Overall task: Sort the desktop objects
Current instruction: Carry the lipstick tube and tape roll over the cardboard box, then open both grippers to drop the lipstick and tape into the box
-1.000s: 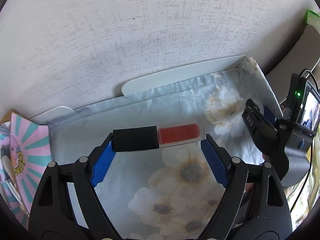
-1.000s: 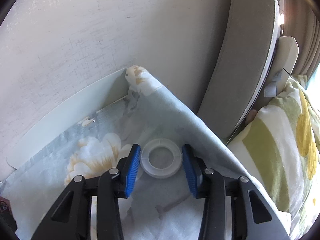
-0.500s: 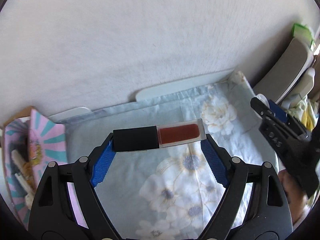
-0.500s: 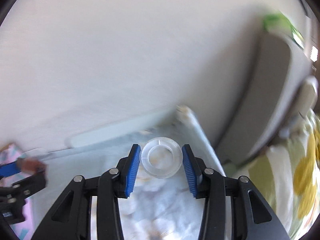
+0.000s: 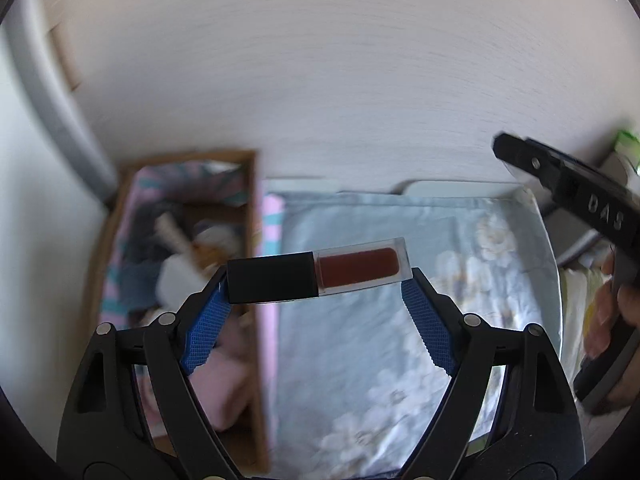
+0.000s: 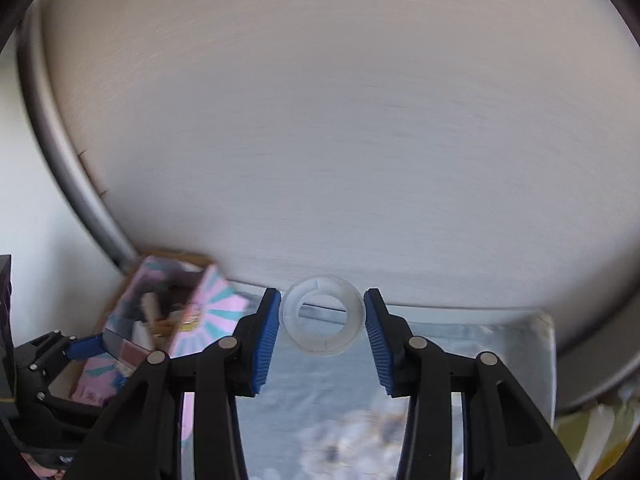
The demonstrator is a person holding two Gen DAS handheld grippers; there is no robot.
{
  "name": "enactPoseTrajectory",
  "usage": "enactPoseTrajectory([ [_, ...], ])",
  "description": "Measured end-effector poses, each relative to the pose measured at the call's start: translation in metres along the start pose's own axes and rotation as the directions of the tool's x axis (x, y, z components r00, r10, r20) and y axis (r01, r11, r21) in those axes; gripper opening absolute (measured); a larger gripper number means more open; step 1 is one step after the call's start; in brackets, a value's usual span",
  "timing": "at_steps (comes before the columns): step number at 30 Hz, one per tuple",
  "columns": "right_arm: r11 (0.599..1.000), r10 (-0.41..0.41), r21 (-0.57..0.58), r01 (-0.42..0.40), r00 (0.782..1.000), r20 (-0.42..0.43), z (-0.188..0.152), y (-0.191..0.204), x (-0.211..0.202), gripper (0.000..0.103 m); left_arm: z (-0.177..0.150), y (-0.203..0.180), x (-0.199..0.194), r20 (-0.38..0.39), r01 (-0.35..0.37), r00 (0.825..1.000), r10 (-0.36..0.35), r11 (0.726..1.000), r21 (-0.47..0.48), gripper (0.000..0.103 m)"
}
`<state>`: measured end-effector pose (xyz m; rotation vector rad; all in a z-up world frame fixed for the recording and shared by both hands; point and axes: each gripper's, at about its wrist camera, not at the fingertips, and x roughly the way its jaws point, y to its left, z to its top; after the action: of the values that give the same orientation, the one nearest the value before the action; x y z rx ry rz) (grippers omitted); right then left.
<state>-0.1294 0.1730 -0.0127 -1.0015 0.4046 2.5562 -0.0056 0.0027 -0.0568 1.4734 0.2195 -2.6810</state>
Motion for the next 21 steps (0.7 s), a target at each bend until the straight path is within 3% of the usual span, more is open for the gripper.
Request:
enactPoseTrajectory([
  [4,0.99,0.101,-0.097,-0.106,0.994,-0.049,0.017,0.055,0.018,0.039,-0.015,0.034,-0.007,-0.001,-0.036,0.999,0.036,0.998,-0.058,0.083],
  [13,0.918,0.256,-0.245,-0.311,0.938,-0.232,0.024,0.156,0.068,0.039,-0.058,0.096,-0.008,-0.012,-0.065,0.998,0.063,0.984,-0.165,0.083],
  [16,0.892,0.283,-0.27,-0.363,0.913,-0.294,0.016,0.178,0.084,0.039,-0.075,0.107,-0.006,-0.025,-0.054,0.998,0.05,0.978,-0.201,0.083],
  [18,0.886,0.281,-0.277,-0.373,0.905,-0.318,-0.007,0.163,0.092,0.039,-0.084,0.111,-0.003,-0.034,-0.045,0.999,0.038,0.974,-0.223,0.083],
  [21,0.884,0.279,-0.271,-0.382,0.894,-0.35,-0.018,0.17,0.104,0.039,-0.092,0.116,-0.001,-0.042,-0.049,0.998,0.041,0.971,-0.235,0.083],
])
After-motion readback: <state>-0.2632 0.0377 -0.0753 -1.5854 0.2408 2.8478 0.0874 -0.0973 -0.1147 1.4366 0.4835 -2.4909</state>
